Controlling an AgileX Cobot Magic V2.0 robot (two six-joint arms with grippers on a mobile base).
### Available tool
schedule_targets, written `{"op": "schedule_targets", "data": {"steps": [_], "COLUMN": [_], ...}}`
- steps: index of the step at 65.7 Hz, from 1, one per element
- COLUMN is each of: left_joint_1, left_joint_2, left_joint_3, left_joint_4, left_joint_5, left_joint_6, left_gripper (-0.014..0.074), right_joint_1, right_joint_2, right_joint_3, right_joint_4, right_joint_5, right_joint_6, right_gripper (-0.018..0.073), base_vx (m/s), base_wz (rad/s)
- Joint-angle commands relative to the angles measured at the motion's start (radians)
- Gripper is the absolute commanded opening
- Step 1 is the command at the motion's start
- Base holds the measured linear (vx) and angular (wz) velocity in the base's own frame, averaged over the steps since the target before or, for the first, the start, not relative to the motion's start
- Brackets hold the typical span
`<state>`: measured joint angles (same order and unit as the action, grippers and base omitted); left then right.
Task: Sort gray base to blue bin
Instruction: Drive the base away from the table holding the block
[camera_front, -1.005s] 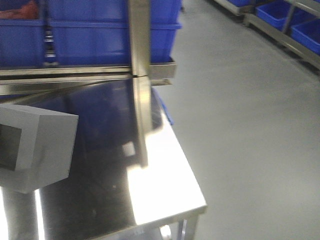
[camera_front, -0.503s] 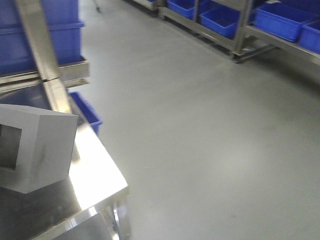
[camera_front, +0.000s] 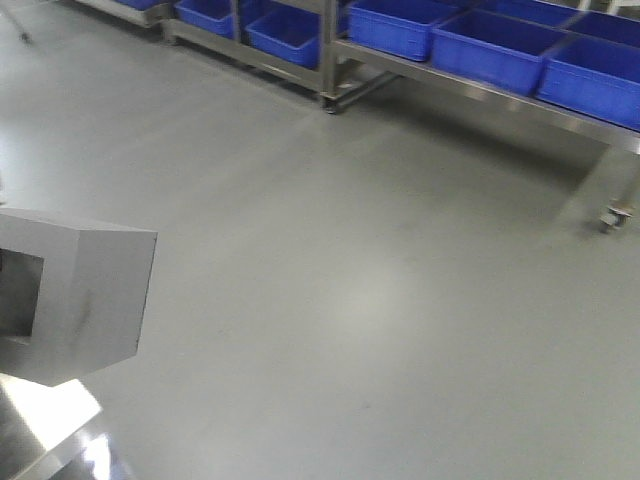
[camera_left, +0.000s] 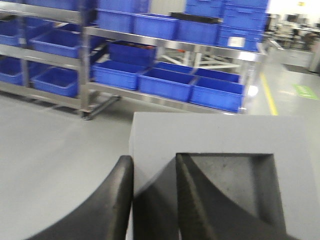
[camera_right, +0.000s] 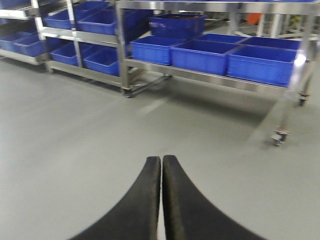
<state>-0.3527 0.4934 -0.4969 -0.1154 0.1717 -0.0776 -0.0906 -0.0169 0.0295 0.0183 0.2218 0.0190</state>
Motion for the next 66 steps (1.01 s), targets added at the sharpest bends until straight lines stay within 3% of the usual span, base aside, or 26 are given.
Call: {"op": "schedule_targets", "data": {"steps": [1,66], "left_joint_1": [-0.002,-0.002], "left_joint_2": [0.0,0.0], "left_joint_3": [-0.031,-0.031], "left_joint_4": [-0.007,-0.007], "left_joint_5": [-0.109,-0.11], "left_joint_6": [-0.007,-0.007], "left_gripper": [-0.0006,-0.0006], "right_joint_1": [0.0,0.0], "right_joint_2": [-0.002,-0.002], "right_joint_3": [0.0,0.0], "right_joint_4": [-0.007,-0.007], "right_joint_5": [-0.074,-0.074], "right_joint_6": [-0.007,-0.007], "right_gripper": [-0.0005,-0.0005], "base_vx": [0.03,0.07], "base_wz": [-0.56,-0.53]}}
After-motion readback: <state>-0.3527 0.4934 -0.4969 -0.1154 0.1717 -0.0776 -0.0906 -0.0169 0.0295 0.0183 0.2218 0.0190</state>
